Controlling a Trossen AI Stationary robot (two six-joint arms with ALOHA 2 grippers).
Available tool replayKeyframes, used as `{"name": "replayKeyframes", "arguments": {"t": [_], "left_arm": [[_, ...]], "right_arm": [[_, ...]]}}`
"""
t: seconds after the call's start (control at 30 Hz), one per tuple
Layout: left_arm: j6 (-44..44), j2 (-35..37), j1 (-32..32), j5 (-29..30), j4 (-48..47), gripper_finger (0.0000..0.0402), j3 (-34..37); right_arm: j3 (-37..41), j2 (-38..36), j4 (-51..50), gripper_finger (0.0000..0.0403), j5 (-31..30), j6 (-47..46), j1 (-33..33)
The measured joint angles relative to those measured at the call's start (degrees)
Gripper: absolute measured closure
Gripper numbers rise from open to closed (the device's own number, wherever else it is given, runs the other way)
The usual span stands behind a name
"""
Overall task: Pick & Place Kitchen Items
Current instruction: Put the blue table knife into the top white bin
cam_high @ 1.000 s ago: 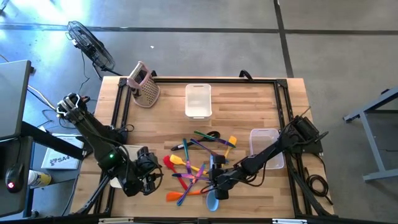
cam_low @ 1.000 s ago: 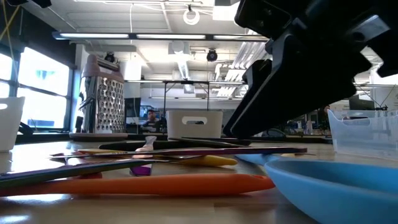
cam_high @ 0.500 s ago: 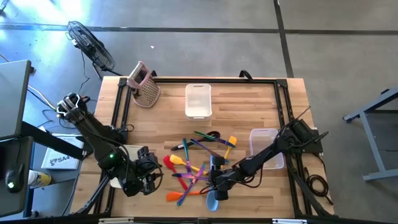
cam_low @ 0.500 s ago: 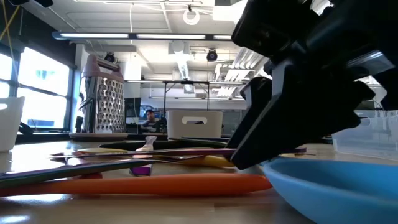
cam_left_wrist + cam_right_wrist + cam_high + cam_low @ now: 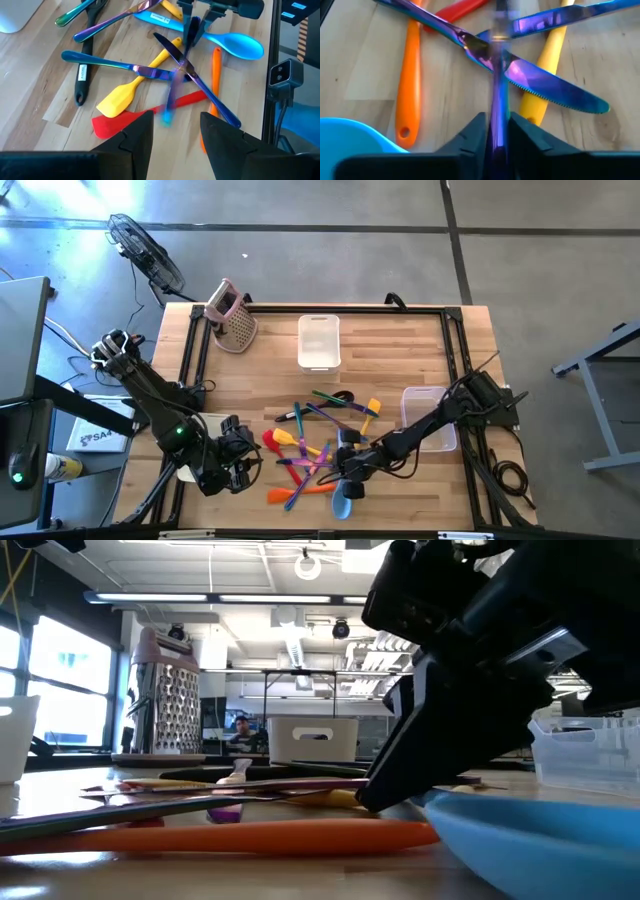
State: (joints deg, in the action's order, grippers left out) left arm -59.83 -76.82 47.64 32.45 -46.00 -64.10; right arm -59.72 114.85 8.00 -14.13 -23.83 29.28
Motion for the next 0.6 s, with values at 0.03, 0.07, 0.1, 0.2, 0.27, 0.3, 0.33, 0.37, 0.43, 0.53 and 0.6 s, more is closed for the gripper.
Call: {"name": "replayKeyframes", "arguments": {"t": [0.03,0.07,0.1,0.2,0.27,0.3,0.33,0.37,0.43,0.53,0.6], "left_arm": [[0.0,0.0,0.0,0.0,0.0,0.0242,0.0],[0.0,0.0,0.0,0.0,0.0,0.0242,0.0],[0.0,0.0,0.0,0.0,0.0,0.0242,0.0],[0.0,0.0,0.0,-0.2,0.0,0.0242,0.0],[0.0,0.0,0.0,-0.4,0.0,0.0242,0.0],[0.0,0.0,0.0,-0.4,0.0,0.0242,0.0],[0.0,0.0,0.0,-0.4,0.0,0.0242,0.0],[0.0,0.0,0.0,-0.4,0.0,0.0242,0.0],[0.0,0.0,0.0,-0.4,0.0,0.0242,0.0],[0.0,0.0,0.0,-0.4,0.0,0.0242,0.0],[0.0,0.0,0.0,-0.4,0.0,0.0242,0.0]], "right_arm": [[0.0,0.0,0.0,0.0354,0.5,0.0,-0.2],[0.0,0.0,0.0,0.0353,0.8,0.0,-0.3],[0.0,0.0,0.1,0.0353,1.2,-0.1,-0.4],[0.0,0.0,0.7,0.0353,1.7,-0.4,-0.4],[0.0,0.0,0.8,0.0353,1.9,-0.4,-0.4],[0.0,0.0,0.8,0.0353,2.0,-0.4,-0.4],[0.0,0.0,0.9,0.0353,2.1,-0.4,-0.4],[0.0,0.0,0.9,0.0353,2.1,-0.4,-0.4],[0.1,0.0,1.3,0.0353,2.1,-0.4,-0.4],[0.1,-0.1,1.7,0.0353,1.8,-0.3,-0.3],[0.2,-0.2,1.7,0.0353,1.1,-0.1,-0.2]]}}
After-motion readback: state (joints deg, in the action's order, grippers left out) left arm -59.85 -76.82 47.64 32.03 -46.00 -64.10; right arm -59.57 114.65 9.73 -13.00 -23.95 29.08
